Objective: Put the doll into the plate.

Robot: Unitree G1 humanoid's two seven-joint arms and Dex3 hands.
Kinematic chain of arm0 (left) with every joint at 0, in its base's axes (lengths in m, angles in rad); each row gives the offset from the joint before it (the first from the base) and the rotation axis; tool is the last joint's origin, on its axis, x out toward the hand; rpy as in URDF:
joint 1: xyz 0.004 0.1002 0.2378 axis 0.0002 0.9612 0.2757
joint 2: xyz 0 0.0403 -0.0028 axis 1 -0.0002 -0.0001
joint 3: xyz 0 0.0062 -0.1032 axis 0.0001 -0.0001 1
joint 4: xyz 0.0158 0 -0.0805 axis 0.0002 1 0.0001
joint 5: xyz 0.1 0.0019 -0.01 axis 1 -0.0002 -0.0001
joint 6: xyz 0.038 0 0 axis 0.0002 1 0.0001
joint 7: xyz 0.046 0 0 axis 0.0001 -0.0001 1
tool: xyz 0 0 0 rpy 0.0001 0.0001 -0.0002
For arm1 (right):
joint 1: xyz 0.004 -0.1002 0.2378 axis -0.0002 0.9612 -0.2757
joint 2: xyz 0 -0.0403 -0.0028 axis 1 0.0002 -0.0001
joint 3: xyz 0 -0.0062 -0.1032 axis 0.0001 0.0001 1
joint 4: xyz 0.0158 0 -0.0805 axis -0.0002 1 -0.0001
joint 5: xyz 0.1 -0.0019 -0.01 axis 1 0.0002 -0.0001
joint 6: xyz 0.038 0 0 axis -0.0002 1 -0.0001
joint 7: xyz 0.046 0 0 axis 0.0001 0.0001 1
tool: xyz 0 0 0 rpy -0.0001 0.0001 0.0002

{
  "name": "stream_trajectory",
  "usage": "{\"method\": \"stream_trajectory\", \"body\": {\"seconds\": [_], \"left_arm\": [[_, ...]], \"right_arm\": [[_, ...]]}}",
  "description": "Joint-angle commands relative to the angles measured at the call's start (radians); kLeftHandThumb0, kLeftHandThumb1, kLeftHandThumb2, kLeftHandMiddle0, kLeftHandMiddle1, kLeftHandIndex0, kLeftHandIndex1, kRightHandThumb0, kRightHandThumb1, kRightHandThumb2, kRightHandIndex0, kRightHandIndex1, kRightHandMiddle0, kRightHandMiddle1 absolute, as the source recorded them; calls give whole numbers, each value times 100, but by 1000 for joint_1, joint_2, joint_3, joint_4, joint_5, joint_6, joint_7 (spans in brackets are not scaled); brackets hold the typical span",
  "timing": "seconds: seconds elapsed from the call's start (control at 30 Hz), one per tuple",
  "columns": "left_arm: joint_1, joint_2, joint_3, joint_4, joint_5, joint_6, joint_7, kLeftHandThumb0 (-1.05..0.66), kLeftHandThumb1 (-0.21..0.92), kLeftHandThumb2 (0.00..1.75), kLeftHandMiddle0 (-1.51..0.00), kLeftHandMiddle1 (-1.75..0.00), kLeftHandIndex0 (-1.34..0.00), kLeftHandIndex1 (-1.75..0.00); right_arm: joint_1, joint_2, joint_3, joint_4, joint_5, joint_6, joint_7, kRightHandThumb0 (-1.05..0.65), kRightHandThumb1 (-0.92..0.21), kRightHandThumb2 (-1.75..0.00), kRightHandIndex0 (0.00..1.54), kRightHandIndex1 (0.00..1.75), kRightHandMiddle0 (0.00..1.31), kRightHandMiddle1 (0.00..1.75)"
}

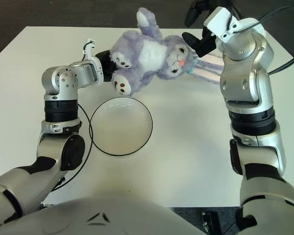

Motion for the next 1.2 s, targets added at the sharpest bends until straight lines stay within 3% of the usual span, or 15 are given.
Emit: {"method": "stream_trajectory", "body": {"seconds": [0.0, 0.1, 0.17, 0.27, 0.47, 0.5, 0.53, 0.6, 0.77, 0.87, 0.9, 0.93, 1.0, 1.07, 1.17], "left_arm": [[-51, -34, 29, 15, -26, 18, 27, -1, 34, 126, -48, -161, -54, -175], [-56, -39, 49, 23, -41, 25, 41, 0, 30, 128, -54, -152, -60, -175], [-60, -46, 69, 29, -55, 30, 52, 0, 28, 128, -57, -148, -62, -175], [-68, -53, 98, 40, -73, 43, 74, 0, 28, 128, -60, -146, -62, -175], [-89, -63, 147, 66, -107, 77, 129, 0, 31, 125, -60, -151, -53, -175], [-91, -62, 149, 69, -112, 78, 131, 0, 35, 121, -59, -153, -48, -175], [-91, -59, 150, 73, -116, 77, 132, 0, 43, 113, -56, -155, -39, -175], [-94, -57, 156, 81, -123, 78, 131, 21, 43, 115, -53, -165, -20, -141], [-96, -57, 167, 93, -140, 72, 133, 39, 42, 117, -52, -173, -3, -65], [-95, -52, 162, 99, -146, 64, 140, 42, 42, 118, -51, -174, -1, -41], [-95, -51, 160, 100, -147, 62, 143, 42, 42, 118, -51, -174, -1, -35], [-94, -49, 155, 100, -146, 58, 146, 42, 42, 118, -51, -174, 0, -33], [-93, -46, 147, 100, -143, 52, 149, 42, 44, 116, -50, -174, 0, -30], [-92, -43, 143, 101, -143, 49, 151, 42, 45, 114, -49, -175, 0, -28], [-92, -43, 142, 103, -144, 46, 158, 42, 47, 112, -48, -175, 0, -32]], "right_arm": [[26, -61, 8, 43, -23, -153, -5, -1, -37, -124, 61, 167, 35, 174], [45, -88, -9, 71, -24, -255, -18, -1, -42, -117, 57, 165, 31, 174], [59, -108, -21, 90, -26, -317, -29, -48, -39, -111, 38, 170, 15, 175], [71, -130, -32, 109, -30, -383, -27, -71, -38, -106, 24, 168, 5, 171], [81, -139, -54, 132, -23, -453, -22, -84, -38, -101, 15, 154, 0, 159], [60, -103, -107, 142, 171, -406, 106, -88, -41, -104, 17, 149, 0, 159], [43, -75, -146, 151, 317, -372, 202, -67, -36, -113, 12, 134, 0, 138], [36, -61, -177, 151, 425, -360, 266, -48, -32, -121, 8, 120, 0, 118], [48, -127, -145, 149, 358, -455, 268, -46, -32, -119, 1, 91, 0, 94], [55, -130, -148, 156, 350, -489, 266, -48, -33, -116, 0, 83, 0, 84], [61, -125, -153, 157, 344, -501, 254, -45, -31, -117, 0, 81, 0, 83], [68, -136, -111, 210, 242, -541, 191, -44, -30, -117, 0, 80, 0, 82], [83, -162, -66, 180, 110, -542, 153, -53, -27, -115, 0, 84, 0, 99], [87, -168, -60, 181, 72, -560, 142, -65, -27, -111, 0, 88, 0, 111], [82, -179, -50, 226, 33, -613, 126, -88, -42, -92, 0, 93, 0, 114]]}}
